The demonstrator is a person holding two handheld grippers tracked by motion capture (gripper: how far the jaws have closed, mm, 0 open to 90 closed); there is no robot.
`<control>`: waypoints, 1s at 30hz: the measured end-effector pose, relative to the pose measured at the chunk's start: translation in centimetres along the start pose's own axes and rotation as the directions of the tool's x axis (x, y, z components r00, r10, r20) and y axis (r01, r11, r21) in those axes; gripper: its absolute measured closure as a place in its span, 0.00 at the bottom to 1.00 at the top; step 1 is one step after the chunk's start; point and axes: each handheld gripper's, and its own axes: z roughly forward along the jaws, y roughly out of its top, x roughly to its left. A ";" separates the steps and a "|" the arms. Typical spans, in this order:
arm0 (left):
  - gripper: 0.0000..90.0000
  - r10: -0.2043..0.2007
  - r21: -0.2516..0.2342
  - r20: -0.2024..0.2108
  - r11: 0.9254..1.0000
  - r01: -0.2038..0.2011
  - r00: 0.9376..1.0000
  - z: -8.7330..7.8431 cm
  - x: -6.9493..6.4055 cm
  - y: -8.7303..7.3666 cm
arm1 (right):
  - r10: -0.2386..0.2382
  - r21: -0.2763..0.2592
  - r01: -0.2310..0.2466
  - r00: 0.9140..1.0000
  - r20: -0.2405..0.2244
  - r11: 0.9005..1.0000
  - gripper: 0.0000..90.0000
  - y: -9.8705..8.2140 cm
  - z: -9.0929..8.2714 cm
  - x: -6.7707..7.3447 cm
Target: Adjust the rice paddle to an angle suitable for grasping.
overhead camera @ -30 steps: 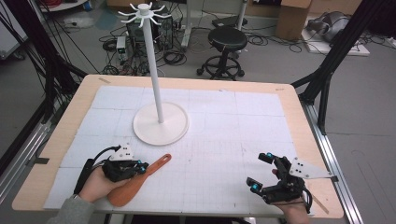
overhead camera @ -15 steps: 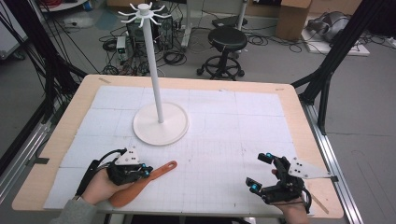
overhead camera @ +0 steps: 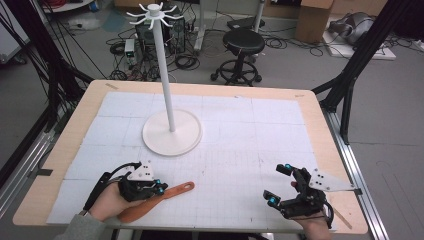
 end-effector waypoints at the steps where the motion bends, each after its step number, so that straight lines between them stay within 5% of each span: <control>1: 1.00 0.004 0.002 -0.001 1.000 -0.004 1.000 0.1 -0.1 0.1 | 0.002 0.000 -0.002 1.000 -0.002 1.000 0.02 0.0 0.0 0.0; 13: 1.00 0.044 0.013 0.037 0.999 -0.044 0.998 0.4 -0.9 0.5 | 0.008 0.001 -0.008 1.000 -0.002 1.000 0.02 0.0 0.0 0.0; 19: 0.98 0.042 -0.068 0.086 0.997 -0.037 0.995 -0.9 -1.0 0.8 | 0.000 -0.004 0.000 1.000 0.000 1.000 0.02 0.1 0.0 -0.1; 26: 0.79 0.071 -0.065 0.087 0.996 -0.066 0.994 -1.0 -1.6 1.0 | -0.003 -0.006 0.003 1.000 -0.001 1.000 0.02 0.1 0.0 0.0; 30: 0.66 0.048 -0.076 0.084 0.996 -0.041 0.995 -1.1 -1.5 1.1 | 0.001 0.001 -0.001 1.000 -0.002 1.000 0.02 0.1 0.0 0.0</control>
